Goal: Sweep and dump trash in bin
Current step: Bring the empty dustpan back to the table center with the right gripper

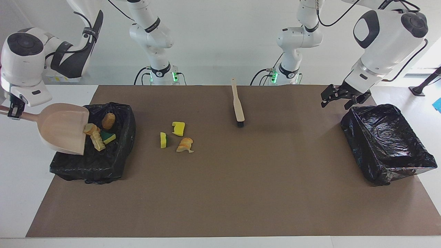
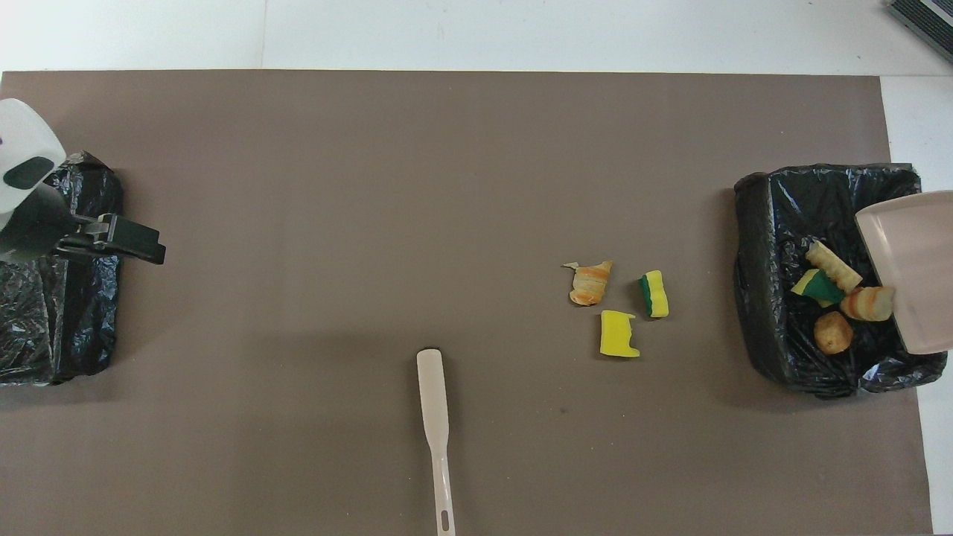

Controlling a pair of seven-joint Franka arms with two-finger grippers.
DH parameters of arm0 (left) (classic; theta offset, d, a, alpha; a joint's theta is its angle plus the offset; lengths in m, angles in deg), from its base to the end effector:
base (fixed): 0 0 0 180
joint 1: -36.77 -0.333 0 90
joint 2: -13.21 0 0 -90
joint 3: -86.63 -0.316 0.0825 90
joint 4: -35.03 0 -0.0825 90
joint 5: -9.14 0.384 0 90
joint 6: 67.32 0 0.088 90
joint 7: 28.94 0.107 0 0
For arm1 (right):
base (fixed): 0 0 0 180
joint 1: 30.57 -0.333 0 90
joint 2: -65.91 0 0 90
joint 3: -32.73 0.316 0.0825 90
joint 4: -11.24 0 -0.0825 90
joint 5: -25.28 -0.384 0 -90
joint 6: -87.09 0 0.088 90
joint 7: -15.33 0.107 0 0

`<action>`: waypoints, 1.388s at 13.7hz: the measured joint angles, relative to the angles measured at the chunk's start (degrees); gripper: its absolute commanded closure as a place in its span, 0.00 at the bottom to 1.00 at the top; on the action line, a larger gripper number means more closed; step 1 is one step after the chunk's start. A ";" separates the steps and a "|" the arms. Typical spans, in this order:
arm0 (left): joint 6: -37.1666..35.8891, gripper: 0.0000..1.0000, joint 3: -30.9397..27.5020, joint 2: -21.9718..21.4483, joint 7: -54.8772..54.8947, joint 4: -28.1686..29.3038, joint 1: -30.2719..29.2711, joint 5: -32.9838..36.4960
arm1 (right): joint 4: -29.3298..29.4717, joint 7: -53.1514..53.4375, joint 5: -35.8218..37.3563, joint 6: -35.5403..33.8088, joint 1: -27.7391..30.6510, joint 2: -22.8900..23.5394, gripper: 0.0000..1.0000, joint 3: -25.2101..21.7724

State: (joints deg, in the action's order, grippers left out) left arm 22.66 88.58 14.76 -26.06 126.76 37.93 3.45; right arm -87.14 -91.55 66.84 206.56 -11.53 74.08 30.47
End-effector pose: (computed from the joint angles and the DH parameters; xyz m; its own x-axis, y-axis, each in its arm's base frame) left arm 0.5594 -0.0408 0.5957 0.9932 -0.1041 -0.0525 -0.0983 -0.9898 0.1027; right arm 0.5768 -0.2589 0.5314 -0.1985 0.7401 -0.6425 0.9785 0.1867 -0.0872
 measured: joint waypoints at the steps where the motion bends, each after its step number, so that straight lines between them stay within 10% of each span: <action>1: -1.91 0.00 -0.02 -0.02 0.00 -2.06 -0.25 0.09 | 0.02 0.00 1.28 0.00 -0.18 -0.08 1.00 0.19; 7: -3.20 0.00 0.86 0.26 -0.06 -4.00 -0.28 2.03 | 0.48 3.15 0.45 -4.82 -1.66 -6.08 1.00 0.87; 14: -3.56 0.00 0.61 0.00 -0.09 -4.48 -0.59 2.13 | 0.48 11.01 -22.04 -11.89 -2.73 -9.58 1.00 3.14; 19: -3.54 0.00 0.88 -0.02 1.09 -4.31 -0.59 3.86 | 0.40 33.38 -23.24 -16.13 -14.50 -9.47 1.00 4.94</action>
State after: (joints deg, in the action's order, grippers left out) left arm 19.13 89.46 14.74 -24.97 122.45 37.34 7.31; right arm -86.74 -58.17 43.60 190.43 -26.02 64.62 35.41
